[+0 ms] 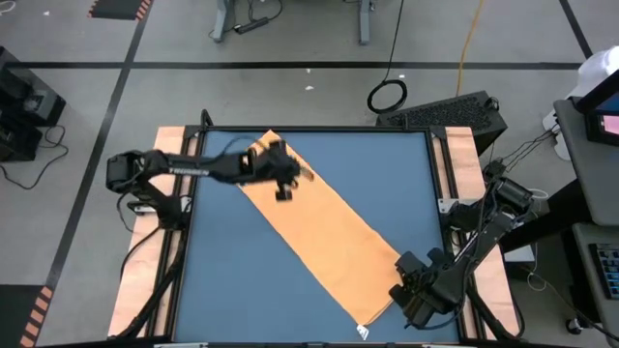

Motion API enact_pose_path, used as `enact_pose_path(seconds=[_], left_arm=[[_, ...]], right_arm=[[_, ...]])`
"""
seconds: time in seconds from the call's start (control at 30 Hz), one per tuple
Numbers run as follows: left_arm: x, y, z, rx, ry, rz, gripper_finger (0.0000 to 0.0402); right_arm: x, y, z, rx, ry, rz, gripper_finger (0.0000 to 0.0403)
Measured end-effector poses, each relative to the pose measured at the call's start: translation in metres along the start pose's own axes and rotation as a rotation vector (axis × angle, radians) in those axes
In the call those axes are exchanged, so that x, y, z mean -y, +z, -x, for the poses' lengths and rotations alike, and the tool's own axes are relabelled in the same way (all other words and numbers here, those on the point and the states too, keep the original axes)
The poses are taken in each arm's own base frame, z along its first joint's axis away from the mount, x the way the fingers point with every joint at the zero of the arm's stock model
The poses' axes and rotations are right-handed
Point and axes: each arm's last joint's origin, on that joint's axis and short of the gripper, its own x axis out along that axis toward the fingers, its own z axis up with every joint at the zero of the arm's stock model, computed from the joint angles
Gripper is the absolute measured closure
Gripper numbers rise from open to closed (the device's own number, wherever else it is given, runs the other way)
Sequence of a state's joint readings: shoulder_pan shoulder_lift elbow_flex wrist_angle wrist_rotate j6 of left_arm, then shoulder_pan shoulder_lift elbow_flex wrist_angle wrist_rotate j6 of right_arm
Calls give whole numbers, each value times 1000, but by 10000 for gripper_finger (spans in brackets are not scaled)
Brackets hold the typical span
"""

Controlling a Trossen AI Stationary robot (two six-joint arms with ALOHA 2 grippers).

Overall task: Roll towel into tight, uniform cylinder
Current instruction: Fold the orange microfiber cloth

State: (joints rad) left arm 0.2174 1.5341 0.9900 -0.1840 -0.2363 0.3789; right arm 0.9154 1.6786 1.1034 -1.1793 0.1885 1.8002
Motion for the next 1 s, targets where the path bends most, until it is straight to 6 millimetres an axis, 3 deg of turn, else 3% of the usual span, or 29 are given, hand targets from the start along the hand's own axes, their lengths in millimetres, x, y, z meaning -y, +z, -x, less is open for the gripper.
enact_pose_path(seconds=[0.17,0.33,0.47,0.6,0.73,0.87,1.0], left_arm=[[-54,-12,-1,-85,14,-69,317],[-93,-22,3,-233,325,-88,317],[-123,-45,2,-228,246,-52,317],[-154,-82,-4,-315,146,22,301],[-167,-107,-17,-344,16,-46,257],[-167,-124,-37,-368,-70,-152,207],[-162,-132,-55,-449,-83,-301,197]], right_arm=[[7,5,0,45,-75,46,402],[13,8,1,98,-127,58,402],[15,9,1,110,-147,62,402],[16,10,1,113,-168,90,402],[16,10,1,108,-170,161,402],[16,10,1,101,-169,194,402],[16,9,1,100,-167,200,402]])
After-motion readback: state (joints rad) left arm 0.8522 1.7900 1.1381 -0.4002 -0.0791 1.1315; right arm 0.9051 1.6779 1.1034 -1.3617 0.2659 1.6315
